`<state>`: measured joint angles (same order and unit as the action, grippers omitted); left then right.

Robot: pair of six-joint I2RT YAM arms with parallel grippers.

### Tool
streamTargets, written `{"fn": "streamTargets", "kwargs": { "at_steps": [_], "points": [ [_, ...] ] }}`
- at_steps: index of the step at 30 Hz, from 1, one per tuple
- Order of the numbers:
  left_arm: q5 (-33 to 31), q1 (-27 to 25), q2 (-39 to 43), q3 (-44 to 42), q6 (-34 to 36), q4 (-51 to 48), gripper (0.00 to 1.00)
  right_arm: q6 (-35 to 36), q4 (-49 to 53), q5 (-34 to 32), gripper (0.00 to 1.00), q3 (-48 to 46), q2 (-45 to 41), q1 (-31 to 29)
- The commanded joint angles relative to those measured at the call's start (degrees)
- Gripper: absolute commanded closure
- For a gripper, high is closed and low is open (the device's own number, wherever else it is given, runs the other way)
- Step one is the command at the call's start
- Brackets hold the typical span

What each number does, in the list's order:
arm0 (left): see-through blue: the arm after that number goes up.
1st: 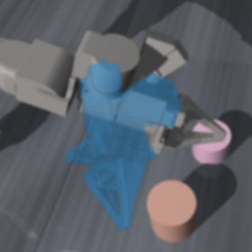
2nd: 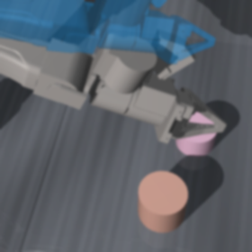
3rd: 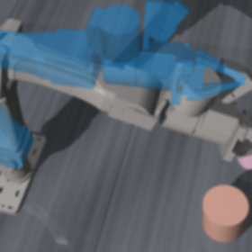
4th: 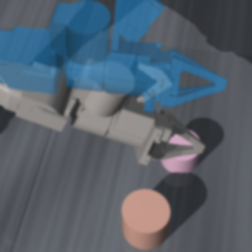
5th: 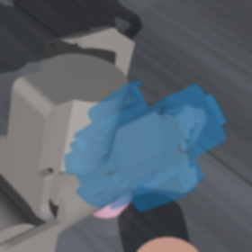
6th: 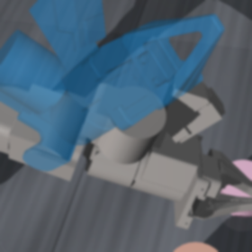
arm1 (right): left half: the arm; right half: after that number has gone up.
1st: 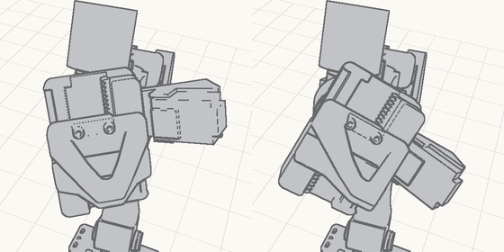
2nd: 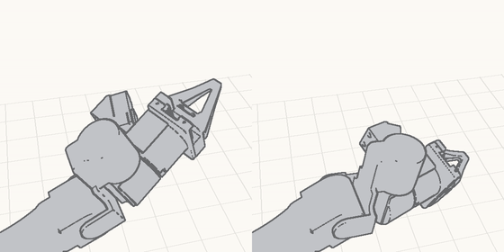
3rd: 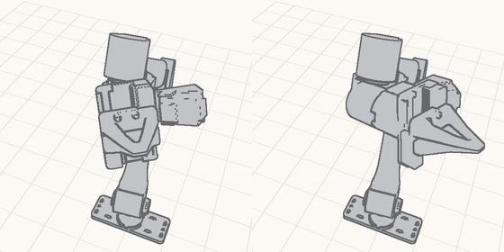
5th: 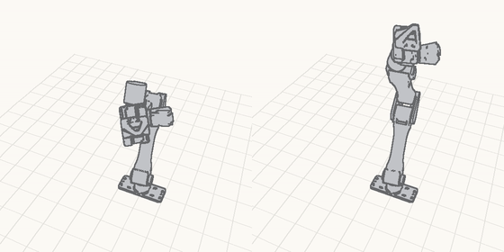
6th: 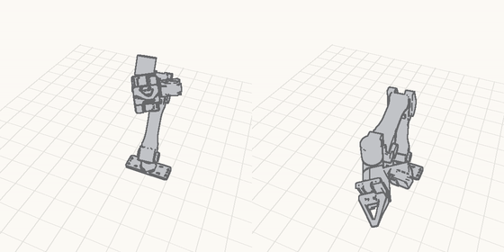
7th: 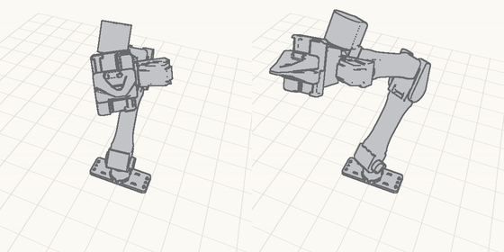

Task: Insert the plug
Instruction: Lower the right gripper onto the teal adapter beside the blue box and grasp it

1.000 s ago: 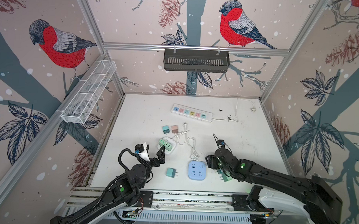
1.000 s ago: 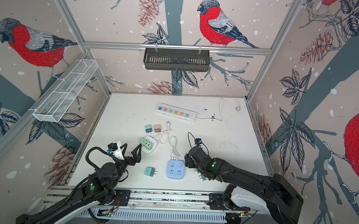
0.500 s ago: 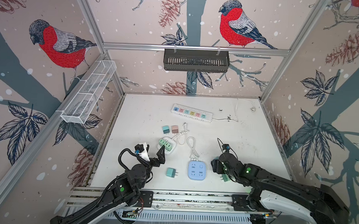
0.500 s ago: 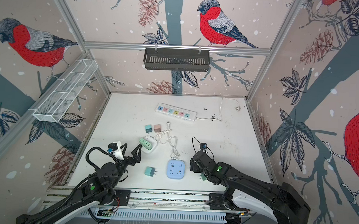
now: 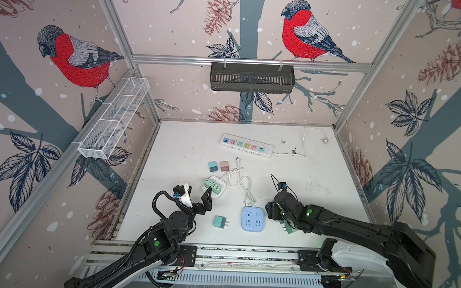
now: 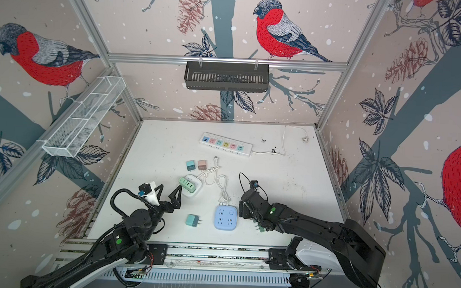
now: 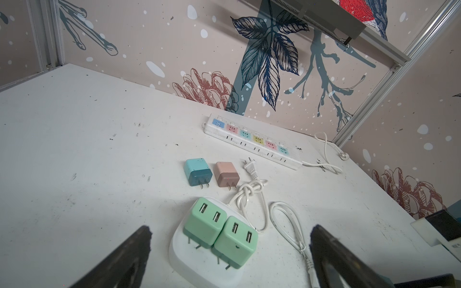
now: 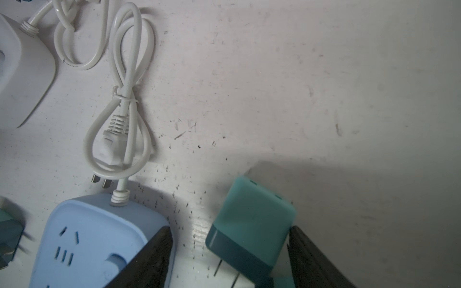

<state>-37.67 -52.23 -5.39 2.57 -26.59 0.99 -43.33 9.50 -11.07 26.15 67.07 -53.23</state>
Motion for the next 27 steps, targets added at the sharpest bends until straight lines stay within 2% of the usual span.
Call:
{"fn": "streamTargets", "kwargs": {
  "at_steps": [1, 4, 13, 27],
  "points": [
    [-0.87, 0.02, -0.02, -0.08, 0.1, 2.35, 0.02, 1.36, -2.23, -0.44, 0.27, 1.46, 1.79, -0.05],
    [-0.83, 0.03, 0.03, -0.06, 0.13, 2.36, 0.02, 1.41, -2.38, -0.82, 0.28, 2.14, 3.86, -0.72],
    [-1.04, 0.02, 0.01, -0.09, 0.06, 2.36, 0.01, -0.49, 1.4, -7.71, 0.3, 3.82, 7.24, -4.86],
    [-1.27, 0.02, -0.11, 0.05, -0.06, 2.21, 0.02, -1.49, 3.44, -12.57, 0.46, 6.62, 14.8, -8.51]
  ]
}}
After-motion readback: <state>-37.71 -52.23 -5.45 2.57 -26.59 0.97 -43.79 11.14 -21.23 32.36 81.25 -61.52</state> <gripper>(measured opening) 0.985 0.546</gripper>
